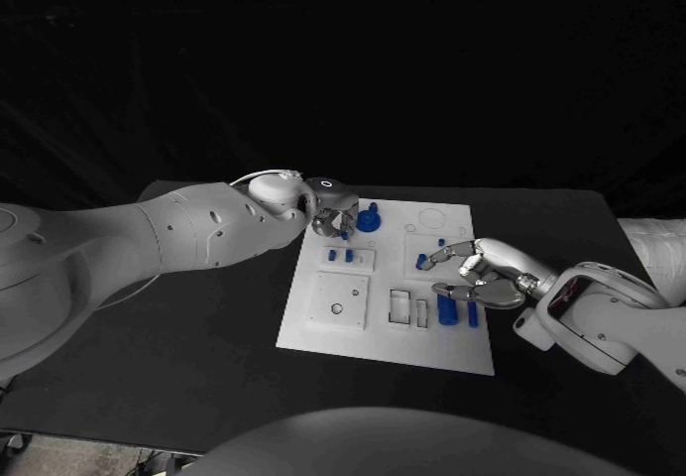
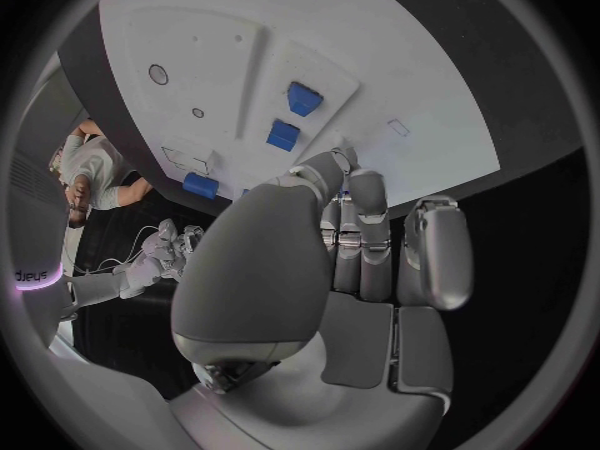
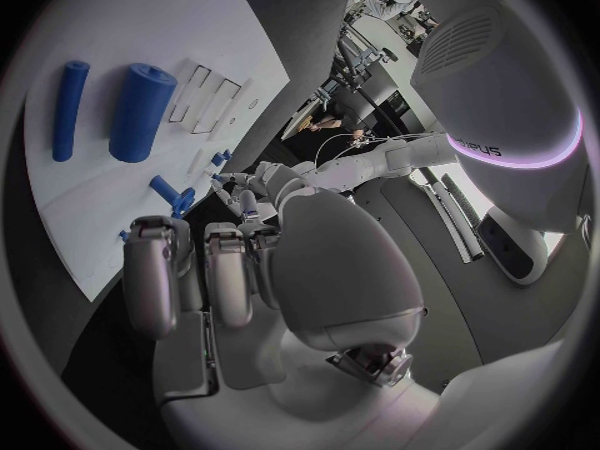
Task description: Assemble the parts on the task board
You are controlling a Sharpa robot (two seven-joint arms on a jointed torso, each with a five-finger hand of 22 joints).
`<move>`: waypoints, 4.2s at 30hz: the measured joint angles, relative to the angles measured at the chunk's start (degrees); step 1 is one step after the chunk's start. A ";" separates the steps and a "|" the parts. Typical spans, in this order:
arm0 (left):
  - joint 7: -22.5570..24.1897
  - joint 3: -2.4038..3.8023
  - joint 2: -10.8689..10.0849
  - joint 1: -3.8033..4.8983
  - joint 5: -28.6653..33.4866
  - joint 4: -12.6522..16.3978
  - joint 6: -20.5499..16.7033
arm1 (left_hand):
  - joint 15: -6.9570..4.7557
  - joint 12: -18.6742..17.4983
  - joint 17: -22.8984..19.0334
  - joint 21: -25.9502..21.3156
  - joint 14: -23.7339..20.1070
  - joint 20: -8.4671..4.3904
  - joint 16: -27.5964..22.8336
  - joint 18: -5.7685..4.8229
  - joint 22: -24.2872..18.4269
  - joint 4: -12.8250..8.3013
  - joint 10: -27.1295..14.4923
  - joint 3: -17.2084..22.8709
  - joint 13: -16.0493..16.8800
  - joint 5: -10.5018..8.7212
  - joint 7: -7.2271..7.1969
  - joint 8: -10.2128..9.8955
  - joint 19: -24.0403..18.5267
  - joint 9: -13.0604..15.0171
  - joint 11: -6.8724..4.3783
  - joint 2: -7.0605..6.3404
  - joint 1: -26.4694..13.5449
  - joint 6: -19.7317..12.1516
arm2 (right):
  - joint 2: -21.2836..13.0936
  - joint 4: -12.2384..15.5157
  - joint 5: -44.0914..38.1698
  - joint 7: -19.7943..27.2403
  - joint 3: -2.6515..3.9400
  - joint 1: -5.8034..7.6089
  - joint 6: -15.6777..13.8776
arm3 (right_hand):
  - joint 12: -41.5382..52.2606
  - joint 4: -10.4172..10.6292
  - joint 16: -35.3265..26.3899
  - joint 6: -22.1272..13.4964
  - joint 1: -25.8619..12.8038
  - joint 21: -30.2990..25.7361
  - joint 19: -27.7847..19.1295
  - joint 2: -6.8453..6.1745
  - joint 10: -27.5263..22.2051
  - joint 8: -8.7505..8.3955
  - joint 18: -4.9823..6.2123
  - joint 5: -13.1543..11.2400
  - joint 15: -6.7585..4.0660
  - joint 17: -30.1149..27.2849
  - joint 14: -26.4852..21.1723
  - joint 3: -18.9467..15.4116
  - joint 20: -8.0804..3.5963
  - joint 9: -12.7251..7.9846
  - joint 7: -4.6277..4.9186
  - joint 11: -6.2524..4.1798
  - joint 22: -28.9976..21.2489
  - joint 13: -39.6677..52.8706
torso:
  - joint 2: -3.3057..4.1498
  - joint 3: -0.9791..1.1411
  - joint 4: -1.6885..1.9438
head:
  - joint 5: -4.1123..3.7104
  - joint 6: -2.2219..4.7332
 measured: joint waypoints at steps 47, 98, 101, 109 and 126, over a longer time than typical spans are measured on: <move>-0.09 0.06 0.99 -1.10 -4.79 -1.12 -0.40 | 0.11 -2.12 -5.13 -2.89 -3.20 0.23 -3.39 0.00 0.00 -0.64 -0.42 0.31 -0.73 -2.18 -2.93 -2.65 -0.23 -2.06 -1.25 -1.65 -0.14 -8.16 | 0.01 -0.04 0.00 -0.12 0.00 -0.03 0.03 | 0.00 0.00 0.00 0.00 0.00 0.01 0.00 0.00 0.00 0.28 0.00 0.00 0.00 -0.02 0.00 0.00 0.00 0.08 0.00 0.00 0.02 0.00 | -0.02 0.01 0.02 | -0.35 0.00; 11.62 0.02 -19.57 2.86 19.26 15.53 -30.35 | 1.27 -3.61 -3.70 -4.02 -5.15 1.04 -0.32 0.89 0.00 12.58 -35.25 -12.24 -2.80 -12.26 -7.16 -1.51 -0.98 -7.57 2.57 -9.10 -18.34 -25.29 | 0.58 -7.28 -14.47 -10.26 0.05 15.10 -6.33 | -74.26 7.36 -3.52 3.98 1.36 -9.34 -5.86 -5.76 -35.60 -3.17 0.94 -7.06 3.37 0.02 0.09 0.59 2.57 -2.73 -4.20 4.52 0.00 -43.38 | -0.51 -0.68 0.65 | -3.71 0.00; 16.68 -0.09 -19.97 2.04 27.24 17.25 -31.50 | 1.37 -1.66 -0.51 -1.11 -2.54 1.12 1.91 0.88 0.00 12.57 -32.40 -11.77 -2.51 -12.26 -4.86 -0.28 -0.09 -6.91 2.78 -8.80 -18.62 -19.75 | 3.14 -10.26 -20.22 -13.66 0.05 14.05 -6.10 | -74.79 6.88 -4.12 5.13 1.04 -10.06 -6.27 -6.08 -36.43 -3.29 0.94 -8.08 2.73 0.02 0.10 -0.13 2.34 -2.65 -4.07 4.31 0.00 -44.22 | -0.53 -0.79 0.86 | -4.17 0.00; 26.17 -0.14 -20.50 0.51 45.54 21.27 -31.03 | 0.32 2.20 0.98 0.45 -0.70 0.51 2.89 -0.02 0.00 12.10 -27.93 -22.78 -3.38 -2.78 -1.01 -0.87 0.11 -8.11 1.54 -0.33 -12.18 -15.31 | 8.48 -16.73 -29.74 -17.99 -0.04 10.36 -4.51 | -74.40 6.06 -4.44 6.52 0.54 -10.82 -6.77 -6.58 -36.95 -3.94 0.95 -3.50 2.32 0.01 0.10 -0.70 1.84 -1.69 -3.64 3.79 -0.01 -44.45 | -0.53 -0.86 1.01 | -4.89 0.00; 30.37 -0.26 -21.78 -0.55 74.62 25.72 -20.95 | 2.93 6.96 -5.81 -4.34 -5.65 2.59 -0.78 -0.03 0.00 12.17 -24.96 -29.41 -5.12 -1.66 -0.90 -2.45 -1.35 -10.37 4.50 4.71 -10.84 -14.59 | 13.38 -21.29 -33.39 -18.76 0.02 6.80 -0.64 | -72.33 5.20 -4.44 9.90 -0.91 -10.42 -6.03 -6.93 -36.95 -3.23 0.95 -2.73 1.40 0.00 0.20 -1.57 1.10 1.35 -1.50 2.73 -0.02 -43.04 | -0.61 -0.81 0.83 | -4.88 0.00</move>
